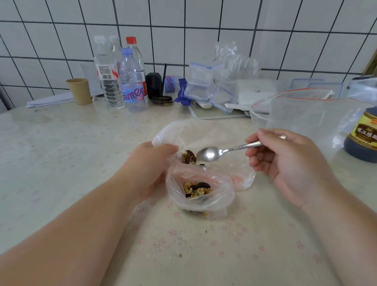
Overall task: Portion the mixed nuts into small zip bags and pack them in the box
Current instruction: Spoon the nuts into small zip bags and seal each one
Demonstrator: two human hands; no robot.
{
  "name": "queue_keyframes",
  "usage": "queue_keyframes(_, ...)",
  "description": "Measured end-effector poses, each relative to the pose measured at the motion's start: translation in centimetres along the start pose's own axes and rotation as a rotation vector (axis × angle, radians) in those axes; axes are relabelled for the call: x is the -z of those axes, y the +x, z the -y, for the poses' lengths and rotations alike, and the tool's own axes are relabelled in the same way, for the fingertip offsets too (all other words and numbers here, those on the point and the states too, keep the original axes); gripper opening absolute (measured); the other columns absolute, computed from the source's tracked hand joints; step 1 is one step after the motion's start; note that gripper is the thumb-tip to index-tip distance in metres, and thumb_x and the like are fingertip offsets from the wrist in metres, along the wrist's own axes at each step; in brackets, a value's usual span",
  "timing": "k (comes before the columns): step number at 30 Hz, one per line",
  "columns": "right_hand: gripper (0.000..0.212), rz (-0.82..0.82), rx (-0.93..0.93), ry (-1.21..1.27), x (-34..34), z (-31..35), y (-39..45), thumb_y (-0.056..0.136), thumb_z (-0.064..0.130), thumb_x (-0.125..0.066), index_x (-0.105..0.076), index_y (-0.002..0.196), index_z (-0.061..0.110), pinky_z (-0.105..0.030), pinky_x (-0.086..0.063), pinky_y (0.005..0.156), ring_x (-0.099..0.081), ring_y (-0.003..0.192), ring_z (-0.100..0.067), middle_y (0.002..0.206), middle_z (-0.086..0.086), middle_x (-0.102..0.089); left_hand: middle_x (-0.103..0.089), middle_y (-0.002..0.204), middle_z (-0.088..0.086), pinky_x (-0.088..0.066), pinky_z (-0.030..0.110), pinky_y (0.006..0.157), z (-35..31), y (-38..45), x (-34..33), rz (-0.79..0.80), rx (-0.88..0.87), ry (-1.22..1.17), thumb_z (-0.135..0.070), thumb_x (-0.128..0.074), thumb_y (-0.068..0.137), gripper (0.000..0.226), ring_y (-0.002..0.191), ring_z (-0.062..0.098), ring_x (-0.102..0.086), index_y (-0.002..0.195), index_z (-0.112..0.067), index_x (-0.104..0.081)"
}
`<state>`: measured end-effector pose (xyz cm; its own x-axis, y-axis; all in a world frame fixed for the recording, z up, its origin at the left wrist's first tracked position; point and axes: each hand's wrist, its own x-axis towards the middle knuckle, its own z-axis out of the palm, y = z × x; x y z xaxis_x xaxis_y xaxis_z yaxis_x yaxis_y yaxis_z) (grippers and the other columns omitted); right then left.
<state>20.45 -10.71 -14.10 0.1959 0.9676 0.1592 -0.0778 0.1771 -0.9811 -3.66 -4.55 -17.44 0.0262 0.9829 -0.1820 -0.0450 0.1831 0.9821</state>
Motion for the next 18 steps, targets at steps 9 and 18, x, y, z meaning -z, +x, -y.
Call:
queue_keyframes(9, 0.024, -0.228, -0.069, -0.273, -2.1, -2.2, 0.7, 0.086, 0.006, -0.047, -0.068, 0.073, 0.009, -0.026, -0.049, 0.044, -0.064, 0.045, -0.017, 0.056, -0.006, -0.069, -0.082, 0.100, 0.009, -0.059, 0.060, 0.093, -0.2, -0.3, -0.4, 0.027, -0.068, -0.035, -0.016, -0.068, 0.093, 0.013, 0.095, 0.033, -0.078, 0.105, -0.018, -0.072)
queue_keyframes(18, 0.019, -0.174, -0.242, 0.010, -3.4, -2.8, 0.6, 0.093, 0.001, -0.046, -0.064, 0.089, -0.004, -0.026, -0.054, 0.045, -0.070, 0.055, -0.023, 0.060, -0.012, -0.070, -0.081, 0.101, 0.013, -0.065, 0.042, 0.076, -0.2, -0.6, -0.7, 0.152, -0.044, -0.084, -0.016, -0.071, 0.085, 0.016, 0.080, 0.027, -0.079, 0.085, -0.025, -0.084)
